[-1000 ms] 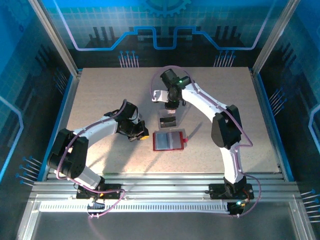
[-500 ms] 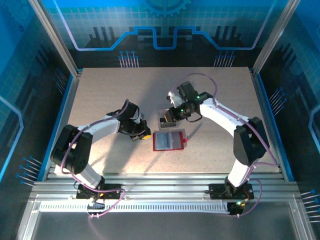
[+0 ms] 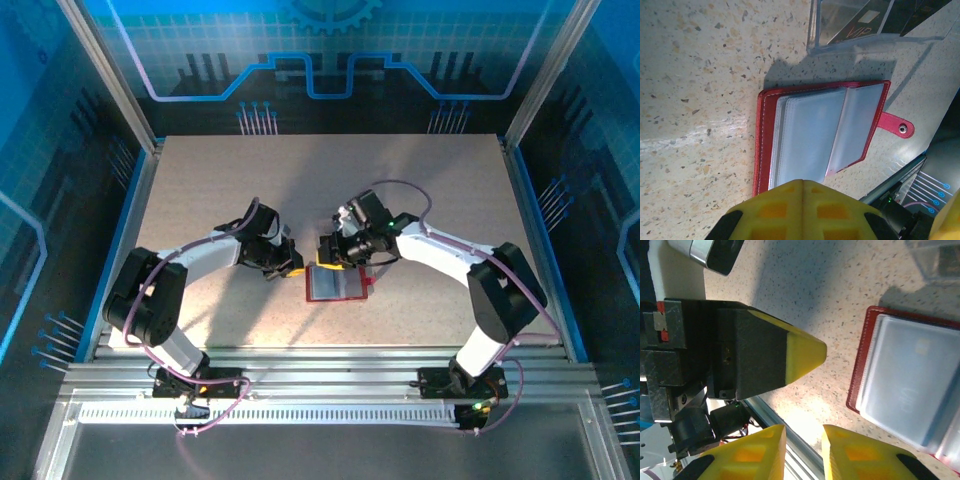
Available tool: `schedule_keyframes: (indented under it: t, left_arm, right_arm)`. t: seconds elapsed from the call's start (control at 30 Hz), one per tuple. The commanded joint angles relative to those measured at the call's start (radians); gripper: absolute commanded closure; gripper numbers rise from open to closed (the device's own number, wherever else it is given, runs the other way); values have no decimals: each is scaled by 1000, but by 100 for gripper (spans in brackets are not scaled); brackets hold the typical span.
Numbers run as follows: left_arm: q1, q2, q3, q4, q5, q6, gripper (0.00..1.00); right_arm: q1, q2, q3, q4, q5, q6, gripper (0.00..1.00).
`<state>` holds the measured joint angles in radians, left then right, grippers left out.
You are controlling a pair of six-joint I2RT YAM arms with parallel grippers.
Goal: Take the credit cards out of the card holder
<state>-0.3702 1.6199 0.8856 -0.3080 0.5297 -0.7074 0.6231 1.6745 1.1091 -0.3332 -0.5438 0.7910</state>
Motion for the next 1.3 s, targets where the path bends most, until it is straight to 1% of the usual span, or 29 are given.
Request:
schedule_keyframes:
  t: [0.0,0.27,0.73,0.83,1.1,1.27]
  left_arm:
    - [6,4,7,4,21,-4,100]
    - [11,-12,-13,-3,5,3,100]
    - [15,-17,-19,-4,10,3,100]
    - [14,-17,-18,-8,10,3,100]
    - [12,-6,-13,-5,22,1,100]
    - [-20,15,-8,14,21,-17,100]
  right_arm:
    - [32,55,-6,30,-19,43,75]
    - [77,140,-24,81,-2,73,75]
    - [76,240,-53,153,-13,87,75]
    - [73,242,-53,120,10,68,75]
    - [69,210,-47,-11,91,3,69]
    - [66,180,-48,-49,115,-11,67]
